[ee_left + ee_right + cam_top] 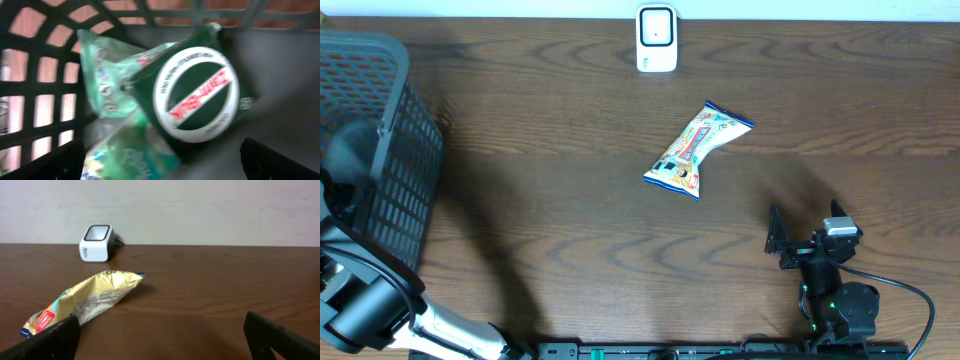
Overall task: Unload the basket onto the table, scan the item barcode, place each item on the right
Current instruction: 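Return the left gripper into the basket and grasp a small green pack, then place the small green pack on the table beside the snack bag, then reach the left gripper into the basket and grasp the orange tissue pack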
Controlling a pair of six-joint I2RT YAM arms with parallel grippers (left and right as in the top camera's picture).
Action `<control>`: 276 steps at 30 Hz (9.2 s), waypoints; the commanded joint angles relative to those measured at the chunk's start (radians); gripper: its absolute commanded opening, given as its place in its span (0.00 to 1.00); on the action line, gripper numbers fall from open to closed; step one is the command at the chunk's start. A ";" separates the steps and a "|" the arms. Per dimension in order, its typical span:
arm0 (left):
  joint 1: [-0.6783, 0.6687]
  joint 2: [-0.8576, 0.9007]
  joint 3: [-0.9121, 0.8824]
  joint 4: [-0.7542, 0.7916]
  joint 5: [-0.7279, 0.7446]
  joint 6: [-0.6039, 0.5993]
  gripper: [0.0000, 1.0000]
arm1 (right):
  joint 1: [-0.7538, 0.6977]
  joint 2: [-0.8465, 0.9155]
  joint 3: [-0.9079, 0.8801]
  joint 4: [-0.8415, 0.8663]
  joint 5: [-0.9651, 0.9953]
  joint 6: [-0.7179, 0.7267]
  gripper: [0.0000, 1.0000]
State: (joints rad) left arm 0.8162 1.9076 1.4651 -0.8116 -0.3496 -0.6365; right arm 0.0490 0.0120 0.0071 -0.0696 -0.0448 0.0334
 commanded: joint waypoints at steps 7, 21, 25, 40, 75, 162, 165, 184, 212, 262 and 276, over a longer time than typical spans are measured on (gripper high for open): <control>0.024 0.051 0.009 0.032 0.021 -0.020 0.98 | 0.010 -0.006 -0.002 -0.004 0.005 -0.005 0.99; 0.063 0.069 0.009 0.194 0.206 0.150 0.98 | 0.010 -0.006 -0.002 -0.004 0.005 -0.005 0.99; 0.063 0.069 0.009 0.194 0.264 0.173 0.93 | 0.010 -0.006 -0.002 -0.004 0.005 -0.005 0.99; 0.063 -0.021 0.009 0.150 0.266 0.172 0.29 | 0.010 -0.006 -0.002 -0.004 0.005 -0.005 0.99; 0.066 0.032 0.009 -0.160 0.217 0.266 1.00 | 0.010 -0.006 -0.002 -0.004 0.005 -0.005 0.99; -0.489 -0.599 -0.017 0.663 1.150 -0.038 0.07 | 0.010 -0.006 -0.002 -0.004 0.005 -0.005 0.99; -0.676 -0.566 -0.018 0.602 1.149 0.142 0.07 | 0.010 -0.006 -0.002 -0.004 0.005 -0.005 0.99; -1.226 -0.071 -0.021 0.344 0.692 0.517 0.55 | 0.010 -0.006 -0.002 -0.004 0.005 -0.005 0.99; -0.590 -0.747 -0.021 0.177 0.102 0.400 0.98 | 0.010 -0.006 -0.002 -0.004 0.005 -0.005 0.99; -0.042 -0.033 -0.154 -0.227 0.173 0.137 0.98 | 0.010 -0.006 -0.002 -0.004 0.005 -0.005 0.99; -0.042 -0.036 -0.221 -0.148 0.195 0.137 0.19 | 0.010 -0.006 -0.002 -0.004 0.005 -0.005 0.99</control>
State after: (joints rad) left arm 0.7708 1.8614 1.2491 -0.9596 -0.1673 -0.4950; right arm 0.0490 0.0120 0.0071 -0.0696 -0.0448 0.0334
